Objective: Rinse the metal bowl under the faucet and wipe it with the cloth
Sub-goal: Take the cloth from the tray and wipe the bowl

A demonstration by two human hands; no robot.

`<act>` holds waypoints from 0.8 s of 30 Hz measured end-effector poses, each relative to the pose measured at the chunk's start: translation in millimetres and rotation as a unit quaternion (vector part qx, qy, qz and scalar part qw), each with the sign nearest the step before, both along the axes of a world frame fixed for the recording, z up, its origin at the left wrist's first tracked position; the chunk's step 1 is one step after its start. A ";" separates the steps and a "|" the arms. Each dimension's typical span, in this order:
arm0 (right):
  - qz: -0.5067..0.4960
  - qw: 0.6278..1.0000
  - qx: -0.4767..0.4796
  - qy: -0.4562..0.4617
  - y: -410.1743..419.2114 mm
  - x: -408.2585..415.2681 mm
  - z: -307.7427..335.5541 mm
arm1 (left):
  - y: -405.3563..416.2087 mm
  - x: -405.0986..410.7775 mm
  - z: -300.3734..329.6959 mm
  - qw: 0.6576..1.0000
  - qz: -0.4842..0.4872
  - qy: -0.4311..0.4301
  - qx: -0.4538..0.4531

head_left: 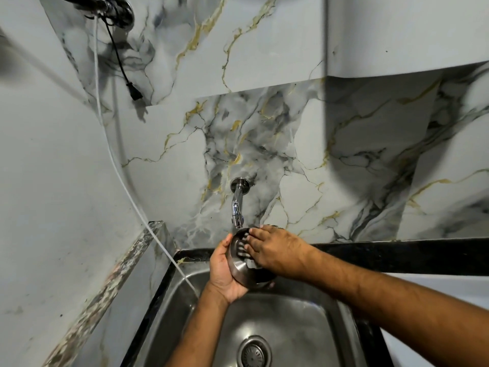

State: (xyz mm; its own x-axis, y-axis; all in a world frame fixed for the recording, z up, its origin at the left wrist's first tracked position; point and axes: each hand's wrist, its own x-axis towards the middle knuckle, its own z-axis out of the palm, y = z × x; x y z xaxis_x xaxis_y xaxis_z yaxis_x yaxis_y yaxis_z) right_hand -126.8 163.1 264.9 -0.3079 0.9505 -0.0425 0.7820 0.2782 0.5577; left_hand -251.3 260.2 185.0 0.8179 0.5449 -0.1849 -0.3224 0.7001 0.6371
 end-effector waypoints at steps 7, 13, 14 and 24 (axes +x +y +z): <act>-0.106 0.919 -0.136 0.355 -10.3 4.8 24.5 | 1.8 2.0 -9.6 0.997 0.078 -0.023 0.017; -0.230 0.514 0.081 0.822 -39.3 43.9 -5.0 | 8.6 -11.3 -8.0 0.987 0.151 0.050 0.030; -0.249 0.483 0.120 0.831 -40.3 42.9 -17.2 | 9.5 -11.6 -7.5 0.981 0.167 0.094 0.043; -0.189 0.509 0.165 0.823 -49.8 -4.9 -67.6 | 3.0 -3.4 8.8 0.874 0.021 0.370 0.314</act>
State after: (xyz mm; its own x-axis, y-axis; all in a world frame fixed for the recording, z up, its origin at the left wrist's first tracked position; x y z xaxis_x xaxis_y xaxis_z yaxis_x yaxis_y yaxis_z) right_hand -131.7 113.3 197.3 0.5393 0.8272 0.1577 0.2275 0.0371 -0.9731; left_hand -254.7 263.3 193.8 0.5779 0.7559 -0.3077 0.3225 0.1348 0.9369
